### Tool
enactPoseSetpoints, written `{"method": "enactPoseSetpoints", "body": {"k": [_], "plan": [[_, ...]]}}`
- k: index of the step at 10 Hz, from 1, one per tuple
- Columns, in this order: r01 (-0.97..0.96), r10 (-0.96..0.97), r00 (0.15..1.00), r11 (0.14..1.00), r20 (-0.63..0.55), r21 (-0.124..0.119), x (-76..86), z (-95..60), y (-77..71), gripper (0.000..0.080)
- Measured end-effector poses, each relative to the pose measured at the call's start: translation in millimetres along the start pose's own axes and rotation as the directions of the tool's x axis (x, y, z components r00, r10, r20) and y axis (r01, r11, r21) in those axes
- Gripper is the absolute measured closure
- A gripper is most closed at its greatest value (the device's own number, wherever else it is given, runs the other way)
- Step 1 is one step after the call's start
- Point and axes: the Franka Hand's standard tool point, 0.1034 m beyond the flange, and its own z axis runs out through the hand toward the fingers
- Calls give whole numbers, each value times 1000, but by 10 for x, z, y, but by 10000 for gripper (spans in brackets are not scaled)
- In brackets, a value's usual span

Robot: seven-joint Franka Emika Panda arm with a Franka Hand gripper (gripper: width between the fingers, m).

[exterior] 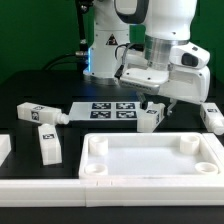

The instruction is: Assemble desk

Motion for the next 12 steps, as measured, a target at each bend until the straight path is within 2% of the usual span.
{"method": "enactPoseSetpoints", "body": {"k": [1,2,3,4,5,7,10,11,12], "plan": [[-55,55,999,998,0,11,-12,-20,-20,249],[-158,158,987,987,14,31,-68,-115,-43,176],[-278,276,960,960,33,45,-141,-201,-36,176],[-409,407,912,912,52,38,-224,-261,22,155],[-507,505,860,862,65,15,-309,-319,93,155],[-622,619,781,783,84,9,-506,-384,161,151],[-754,751,655,657,82,-3,-480,-362,153,151],[-819,816,572,574,79,-1,-502,-367,134,151],[-904,902,426,427,71,4,-619,-406,103,151]]}}
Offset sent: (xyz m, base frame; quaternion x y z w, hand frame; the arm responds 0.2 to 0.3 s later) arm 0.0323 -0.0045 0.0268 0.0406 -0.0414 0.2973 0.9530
